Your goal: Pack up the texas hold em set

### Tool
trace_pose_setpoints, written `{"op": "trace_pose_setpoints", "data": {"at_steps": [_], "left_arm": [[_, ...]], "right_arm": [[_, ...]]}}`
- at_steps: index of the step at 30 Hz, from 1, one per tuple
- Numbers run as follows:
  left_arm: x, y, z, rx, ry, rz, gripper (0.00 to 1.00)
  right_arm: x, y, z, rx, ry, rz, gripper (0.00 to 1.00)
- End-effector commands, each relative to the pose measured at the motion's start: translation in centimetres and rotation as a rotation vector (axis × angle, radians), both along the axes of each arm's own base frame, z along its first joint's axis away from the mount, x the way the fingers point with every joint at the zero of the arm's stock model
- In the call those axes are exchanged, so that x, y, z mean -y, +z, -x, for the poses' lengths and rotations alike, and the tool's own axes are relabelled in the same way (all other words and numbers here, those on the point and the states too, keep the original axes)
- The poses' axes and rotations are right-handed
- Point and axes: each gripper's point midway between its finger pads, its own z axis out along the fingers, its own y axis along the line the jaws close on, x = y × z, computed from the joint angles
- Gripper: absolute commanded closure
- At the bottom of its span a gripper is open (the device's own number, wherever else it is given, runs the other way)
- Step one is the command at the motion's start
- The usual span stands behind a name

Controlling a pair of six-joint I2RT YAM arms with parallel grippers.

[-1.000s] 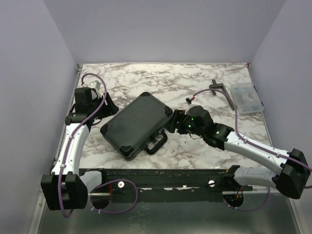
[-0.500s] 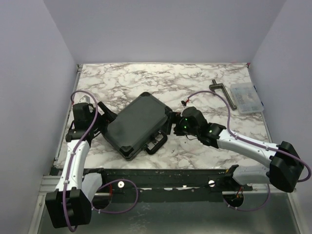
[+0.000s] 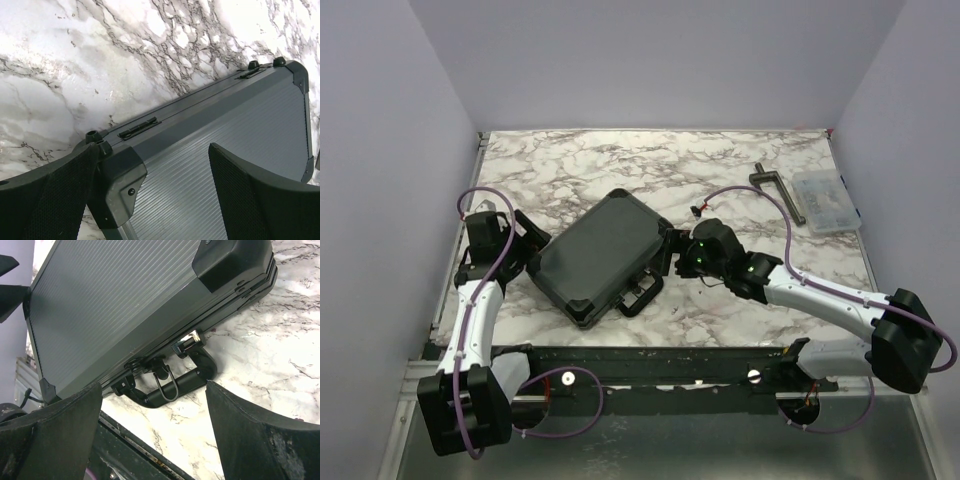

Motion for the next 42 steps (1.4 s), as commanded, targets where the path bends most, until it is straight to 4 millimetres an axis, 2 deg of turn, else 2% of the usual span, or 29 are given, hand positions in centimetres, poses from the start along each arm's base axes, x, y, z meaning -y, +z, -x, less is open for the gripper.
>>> {"op": "trace_pose_setpoints", "data": {"at_steps": [1, 7, 16, 28, 33, 37, 42], "left_arm": [[0.0, -0.8, 0.0, -0.019, -0.001, 0.019, 0.08], [0.5, -2.7, 1.4, -0.059, 0.010, 0.052, 0.07], [1.5, -3.3, 2.9, -0.041, -0.010, 0.087, 0.08], [7.0, -3.2, 4.1, -0.038, -0.209, 0.108, 0.12], [8.3, -3.7, 4.9, -0.055, -0.253, 0.115, 0.13], [9.1, -3.0, 5.4, -0.018, -0.288, 0.117, 0.14], [8.7, -0.5, 5.8, 0.042, -0.314, 0.041, 0.14]], "right_arm": [[-0.1, -0.1, 0.2, 0.002, 0.004, -0.008, 0.12], [0.0, -0.2, 0.1, 0.007, 0.005, -0.002, 0.12], [-0.1, 0.1, -0.2, 0.020, 0.006, 0.002, 0.12], [0.2, 0.7, -0.4, 0.042, 0.000, 0.017, 0.12], [0.5, 0.9, -0.5, 0.051, -0.007, 0.031, 0.12], [1.0, 1.3, -0.6, 0.063, -0.017, 0.044, 0.12], [1.6, 1.6, -0.8, 0.075, -0.036, 0.071, 0.12]]}}
